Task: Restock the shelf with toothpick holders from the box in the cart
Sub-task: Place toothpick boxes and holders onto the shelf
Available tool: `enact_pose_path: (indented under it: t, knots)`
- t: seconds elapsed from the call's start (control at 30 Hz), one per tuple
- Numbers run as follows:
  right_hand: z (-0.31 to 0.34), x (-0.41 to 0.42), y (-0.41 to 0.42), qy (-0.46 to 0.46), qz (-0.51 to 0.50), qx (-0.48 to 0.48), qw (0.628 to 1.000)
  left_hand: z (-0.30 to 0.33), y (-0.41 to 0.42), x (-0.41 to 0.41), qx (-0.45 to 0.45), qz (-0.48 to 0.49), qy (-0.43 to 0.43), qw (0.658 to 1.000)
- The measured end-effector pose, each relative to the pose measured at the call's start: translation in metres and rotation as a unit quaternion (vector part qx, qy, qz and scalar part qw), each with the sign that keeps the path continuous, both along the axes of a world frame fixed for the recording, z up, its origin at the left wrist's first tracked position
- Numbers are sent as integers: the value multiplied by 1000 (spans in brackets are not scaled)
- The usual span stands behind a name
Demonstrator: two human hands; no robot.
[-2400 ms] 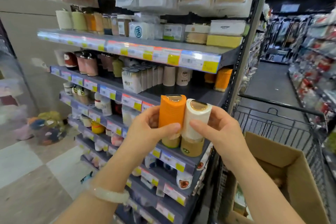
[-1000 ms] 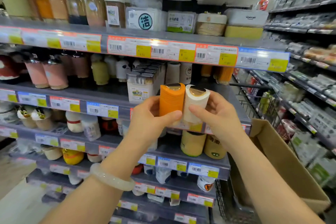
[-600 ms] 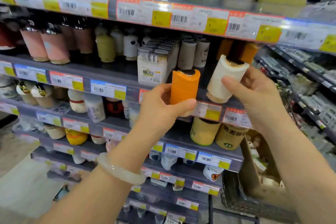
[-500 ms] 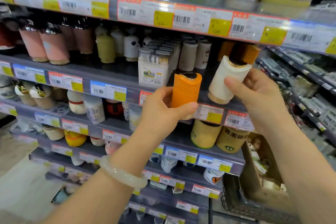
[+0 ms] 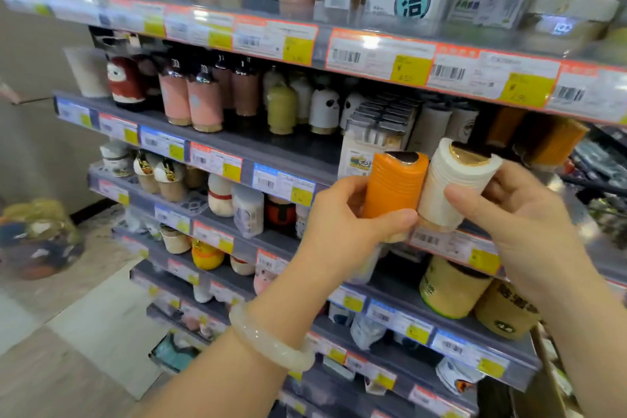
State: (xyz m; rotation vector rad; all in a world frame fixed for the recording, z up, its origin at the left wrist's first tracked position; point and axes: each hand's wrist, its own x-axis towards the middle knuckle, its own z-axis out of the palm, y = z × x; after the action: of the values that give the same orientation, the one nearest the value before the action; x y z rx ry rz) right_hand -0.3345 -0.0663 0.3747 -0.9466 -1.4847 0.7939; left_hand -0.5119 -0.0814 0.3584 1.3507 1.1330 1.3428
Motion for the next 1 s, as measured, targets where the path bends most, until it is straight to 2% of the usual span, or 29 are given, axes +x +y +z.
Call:
enact_pose_path:
  t: [0.23,0.53,0.77,1.0]
  knots:
    - [2,-17,-2,-2,24,-15,1000,-4,-5,-16,-10,1,7,1000]
    - [11,27,13,10,-72,-46,996,3,-4,3,3,-31,9,999]
    - [14,49,26,-125,-114,-79,982,5,1,18,20,-51,28,998]
    - [17,55,31,-181,-120,-113,969,5,5,24,23,-47,32,998]
